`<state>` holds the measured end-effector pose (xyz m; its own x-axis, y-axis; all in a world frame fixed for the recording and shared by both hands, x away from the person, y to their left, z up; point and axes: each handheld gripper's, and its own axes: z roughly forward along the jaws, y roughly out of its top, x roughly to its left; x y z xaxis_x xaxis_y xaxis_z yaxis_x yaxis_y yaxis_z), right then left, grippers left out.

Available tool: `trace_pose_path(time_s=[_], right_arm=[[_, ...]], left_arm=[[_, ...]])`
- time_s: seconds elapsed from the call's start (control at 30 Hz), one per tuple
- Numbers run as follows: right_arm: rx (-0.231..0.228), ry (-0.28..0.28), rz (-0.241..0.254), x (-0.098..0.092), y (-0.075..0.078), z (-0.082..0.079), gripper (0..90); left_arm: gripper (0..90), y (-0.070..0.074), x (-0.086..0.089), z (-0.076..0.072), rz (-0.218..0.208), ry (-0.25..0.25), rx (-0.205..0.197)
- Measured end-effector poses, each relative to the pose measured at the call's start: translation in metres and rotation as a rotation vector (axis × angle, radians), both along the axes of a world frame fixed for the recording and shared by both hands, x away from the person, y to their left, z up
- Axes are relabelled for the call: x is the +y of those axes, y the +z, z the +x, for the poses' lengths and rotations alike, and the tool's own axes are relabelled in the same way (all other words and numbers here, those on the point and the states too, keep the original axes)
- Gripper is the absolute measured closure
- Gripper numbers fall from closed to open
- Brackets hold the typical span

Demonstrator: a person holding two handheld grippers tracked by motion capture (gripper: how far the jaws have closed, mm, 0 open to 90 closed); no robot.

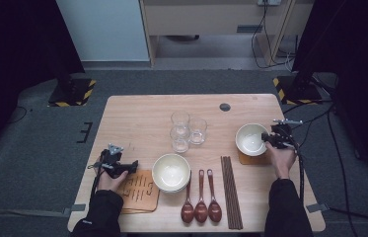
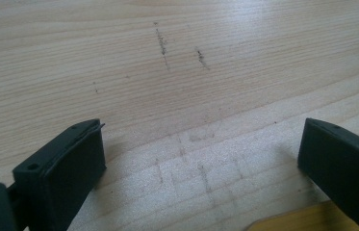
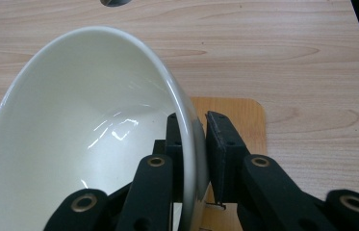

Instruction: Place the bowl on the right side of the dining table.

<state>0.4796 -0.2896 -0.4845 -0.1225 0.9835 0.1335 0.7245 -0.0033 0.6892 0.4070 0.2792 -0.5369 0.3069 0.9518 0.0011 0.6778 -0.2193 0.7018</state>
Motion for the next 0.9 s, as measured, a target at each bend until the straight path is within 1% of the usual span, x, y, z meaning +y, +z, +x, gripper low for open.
trace_pose_path(time_s=[0.07,0.13,0.23,0.27,0.4,0.47,0.53,0.73,0.8,0.9], right_arm=[[0.005,-0.006,-0.001,-0.001,-0.001,0.0,80.7],[0.007,-0.011,-0.021,-0.002,-0.001,0.0,81.1],[0.017,-0.022,-0.03,-0.004,-0.003,0.0,80.9],[0.021,-0.025,-0.039,-0.005,-0.004,0.0,81.1],[0.028,-0.051,-0.034,-0.009,-0.005,0.0,81.6],[0.037,-0.057,-0.041,-0.01,-0.006,0.0,81.5],[0.04,-0.057,-0.051,-0.01,-0.007,0.0,81.5],[0.042,-0.063,-0.048,-0.012,-0.009,0.0,81.3],[0.041,-0.063,-0.056,-0.011,-0.008,0.0,81.0],[0.042,-0.06,-0.059,-0.011,-0.008,-0.001,78.6]], left_arm=[[1.2,0.0,0.0,0.0,0.0,0.0,0.0],[1.2,0.0,0.0,0.0,0.0,0.0,0.0],[1.2,0.0,0.0,0.0,0.0,0.0,0.0],[1.2,0.0,0.0,0.0,0.0,0.0,0.0],[1.2,0.0,0.0,0.0,0.0,0.0,0.0],[1.2,0.0,0.0,0.0,0.0,0.0,0.0],[1.2,0.0,0.0,0.0,0.0,0.0,0.0],[1.2,0.0,0.0,0.0,0.0,0.0,0.0],[1.2,0.0,0.0,0.0,0.0,0.0,0.0],[1.0,0.0,0.0,0.0,0.001,0.001,0.001]])
